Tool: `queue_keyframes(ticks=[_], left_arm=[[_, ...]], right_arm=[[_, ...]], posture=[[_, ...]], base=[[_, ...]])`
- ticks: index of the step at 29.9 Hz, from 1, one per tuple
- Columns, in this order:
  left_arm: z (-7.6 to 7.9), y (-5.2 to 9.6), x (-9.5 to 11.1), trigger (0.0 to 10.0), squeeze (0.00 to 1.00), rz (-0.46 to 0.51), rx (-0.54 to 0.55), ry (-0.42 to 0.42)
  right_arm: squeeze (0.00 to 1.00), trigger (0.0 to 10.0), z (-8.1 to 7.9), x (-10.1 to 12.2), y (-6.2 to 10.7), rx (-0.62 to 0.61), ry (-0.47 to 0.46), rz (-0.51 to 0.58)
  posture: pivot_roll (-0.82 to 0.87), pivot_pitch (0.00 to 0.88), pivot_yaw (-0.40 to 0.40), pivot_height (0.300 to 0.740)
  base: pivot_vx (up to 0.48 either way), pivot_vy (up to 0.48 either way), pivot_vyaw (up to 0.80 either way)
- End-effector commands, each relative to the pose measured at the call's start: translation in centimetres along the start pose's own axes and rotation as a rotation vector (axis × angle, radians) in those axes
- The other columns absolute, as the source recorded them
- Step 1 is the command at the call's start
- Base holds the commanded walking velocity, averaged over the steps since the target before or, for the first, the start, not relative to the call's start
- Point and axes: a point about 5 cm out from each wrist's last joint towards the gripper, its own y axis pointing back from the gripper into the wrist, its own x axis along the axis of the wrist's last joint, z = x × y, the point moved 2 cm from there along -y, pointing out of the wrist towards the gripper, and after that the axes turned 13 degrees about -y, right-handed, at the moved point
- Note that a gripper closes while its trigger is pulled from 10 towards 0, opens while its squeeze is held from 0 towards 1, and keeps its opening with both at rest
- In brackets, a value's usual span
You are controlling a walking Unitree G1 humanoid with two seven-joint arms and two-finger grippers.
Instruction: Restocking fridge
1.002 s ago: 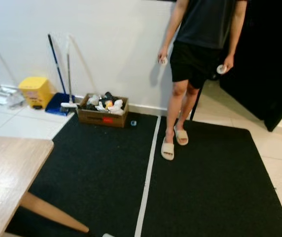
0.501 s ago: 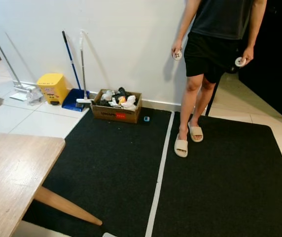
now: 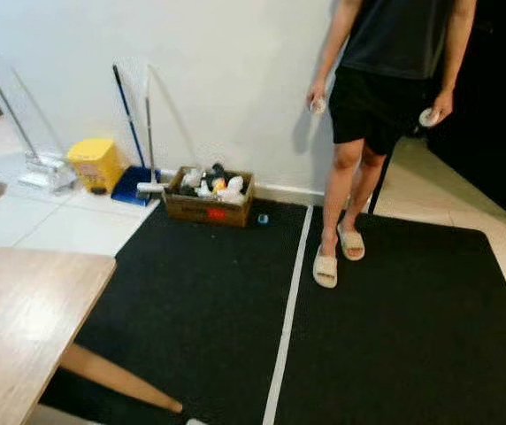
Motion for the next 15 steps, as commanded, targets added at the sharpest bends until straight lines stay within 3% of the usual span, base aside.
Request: queue_keyframes(ticks=[1,12,15], left_arm=[[0.46,0.15,-1.16,10.0,0.00,-0.033,-0.013,0.019],[0.51,0.12,-1.04,10.0,0.00,-0.030,-0.016,0.017],[0.51,0.12,-1.00,10.0,0.00,-0.028,-0.017,0.018]], right_arm=[[0.00,10.0,-0.62,1.05,-0.01,0.017,-0.003,0.034],[0.00,10.0,-0.61,0.92,-0.02,0.018,-0.004,0.030],[0.00,10.0,-0.76,0.88,-0.02,0.033,-0.009,0.022]], posture=[[-0.08,0.000,-0.020,0.740],[-0.09,0.000,-0.021,0.740],[-0.09,0.000,-0.021,0.740]], base=[[0.292,0.000,0.00],[0.157,0.000,0.00],[0.289,0.000,-0.78]])
